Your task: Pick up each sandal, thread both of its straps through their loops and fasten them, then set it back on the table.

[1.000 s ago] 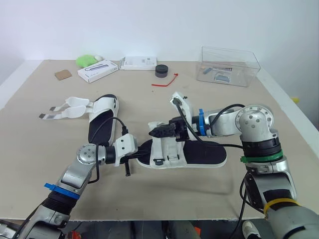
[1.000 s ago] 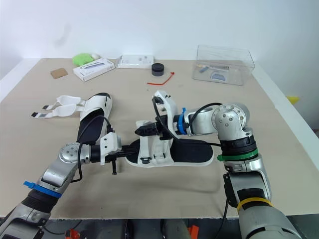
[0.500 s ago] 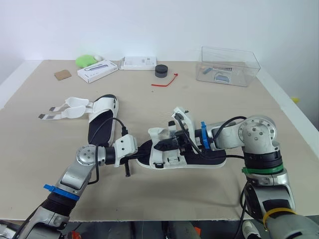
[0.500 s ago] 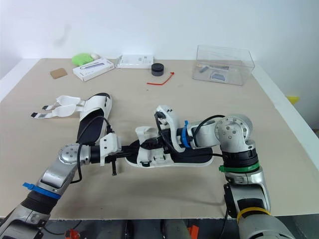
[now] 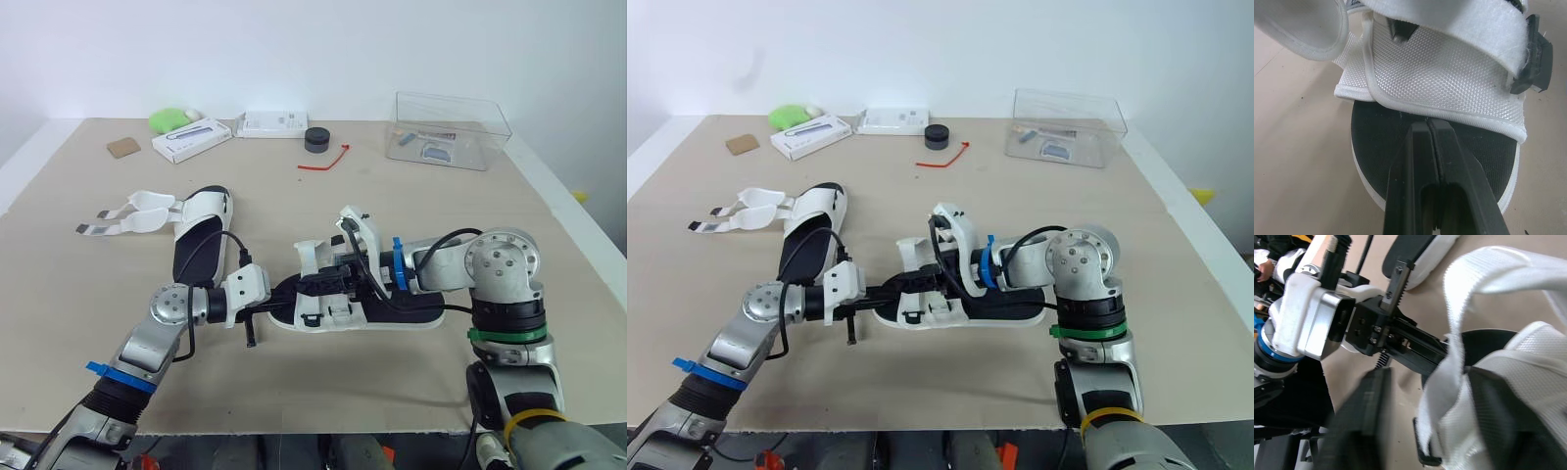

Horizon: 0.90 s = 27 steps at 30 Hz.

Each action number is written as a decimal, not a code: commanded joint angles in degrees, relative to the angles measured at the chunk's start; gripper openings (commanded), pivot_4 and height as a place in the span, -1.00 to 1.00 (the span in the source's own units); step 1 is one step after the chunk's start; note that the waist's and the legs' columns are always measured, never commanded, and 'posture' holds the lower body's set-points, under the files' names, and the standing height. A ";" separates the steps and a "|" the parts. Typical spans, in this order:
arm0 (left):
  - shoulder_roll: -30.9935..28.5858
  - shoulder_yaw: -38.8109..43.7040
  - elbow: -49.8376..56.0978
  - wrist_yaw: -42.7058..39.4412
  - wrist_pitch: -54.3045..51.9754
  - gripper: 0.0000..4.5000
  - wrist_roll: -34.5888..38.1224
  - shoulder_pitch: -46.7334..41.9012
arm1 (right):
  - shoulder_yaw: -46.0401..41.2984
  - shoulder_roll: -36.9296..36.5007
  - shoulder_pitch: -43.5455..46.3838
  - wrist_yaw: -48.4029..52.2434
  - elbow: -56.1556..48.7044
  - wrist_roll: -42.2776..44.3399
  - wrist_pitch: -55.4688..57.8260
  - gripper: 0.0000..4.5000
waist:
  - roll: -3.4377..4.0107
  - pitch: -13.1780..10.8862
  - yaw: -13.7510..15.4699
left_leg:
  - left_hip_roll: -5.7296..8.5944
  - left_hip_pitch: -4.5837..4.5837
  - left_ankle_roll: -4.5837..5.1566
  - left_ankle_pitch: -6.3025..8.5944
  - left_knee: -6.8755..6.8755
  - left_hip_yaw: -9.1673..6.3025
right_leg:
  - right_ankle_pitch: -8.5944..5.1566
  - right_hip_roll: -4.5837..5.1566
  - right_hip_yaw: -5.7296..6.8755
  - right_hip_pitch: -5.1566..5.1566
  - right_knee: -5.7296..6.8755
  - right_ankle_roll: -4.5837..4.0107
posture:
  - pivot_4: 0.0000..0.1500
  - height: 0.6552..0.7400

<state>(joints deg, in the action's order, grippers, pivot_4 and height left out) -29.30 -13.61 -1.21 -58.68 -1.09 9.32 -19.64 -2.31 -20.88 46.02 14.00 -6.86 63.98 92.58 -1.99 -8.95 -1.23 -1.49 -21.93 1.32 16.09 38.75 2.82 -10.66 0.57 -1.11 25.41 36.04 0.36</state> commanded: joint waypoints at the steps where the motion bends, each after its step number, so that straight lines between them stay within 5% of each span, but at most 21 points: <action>1: -0.46 -1.48 -1.13 -0.04 -1.07 -1.00 -1.77 1.54 | -1.10 -0.85 0.77 1.36 -1.53 2.32 -0.08 0.25 | 0.00 0.00 0.00 | 0.00 0.01 0.00 0.00 0.00 0.01 | 0.00 0.00 0.00 0.00 0.00 0.00 | 1.00 1.00; 6: -0.53 -1.41 -1.08 0.03 -1.11 -1.00 -1.84 1.48 | -1.29 -0.55 -0.31 1.07 -1.70 1.73 -0.08 0.25 | 0.00 0.00 0.00 | 0.00 0.01 0.00 0.00 0.00 0.01 | 0.00 -0.01 0.00 0.00 0.00 0.00 | 1.00 1.00; 9: -0.60 -1.45 -1.13 -0.09 -1.06 -1.00 -1.89 1.38 | -2.26 0.22 -0.38 0.72 -1.22 1.07 -0.09 -0.05 | 0.00 0.00 0.00 | 0.00 0.01 0.00 0.00 0.00 0.01 | 0.00 -0.02 -0.01 0.00 0.00 0.00 | 1.00 1.00; 12: -0.69 -1.43 -1.33 -0.24 -1.00 -1.00 -1.88 1.17 | -1.62 -0.10 -1.09 1.07 -1.74 1.39 -0.08 -0.67 | 0.00 0.00 0.00 | -0.01 0.02 0.00 0.00 0.00 0.01 | 0.00 -0.02 0.00 0.00 0.00 0.00 | 1.00 1.00; 13: -0.66 -1.44 -1.42 -0.25 -1.00 -1.00 -1.90 1.06 | -1.10 -0.34 -1.61 1.30 -2.24 1.45 -0.08 -0.67 | 0.00 0.00 0.00 | -0.01 0.02 0.00 0.00 0.00 0.02 | 0.00 -0.02 0.00 0.00 0.00 0.00 | 1.00 1.00; 15: -0.57 -1.43 -1.52 -0.26 -1.05 -1.00 -1.85 0.85 | 0.43 -0.99 -3.23 1.82 -4.04 1.34 -0.08 -0.98 | -0.01 0.00 0.01 | 0.00 0.02 0.00 0.00 0.00 0.02 | 0.00 -0.02 0.00 0.00 0.00 0.00 | 1.00 1.00; 27: -0.45 -1.61 -1.25 -0.38 -1.41 -1.00 -1.76 0.91 | 7.56 -5.01 -8.04 6.40 -11.65 -3.79 -2.73 -0.99 | 0.06 0.06 0.01 | 0.01 0.04 0.00 0.00 0.00 0.03 | -0.16 0.00 0.00 -0.02 0.00 0.27 | 1.00 1.00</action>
<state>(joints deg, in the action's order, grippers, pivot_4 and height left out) -29.31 -13.77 -1.18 -58.89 -1.17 9.17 -19.92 4.01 -25.14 38.77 19.22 -16.66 61.03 89.87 -1.92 -8.89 -1.23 -1.49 -21.88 1.32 16.09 38.74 2.83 -10.83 0.57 -1.11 25.38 36.04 0.64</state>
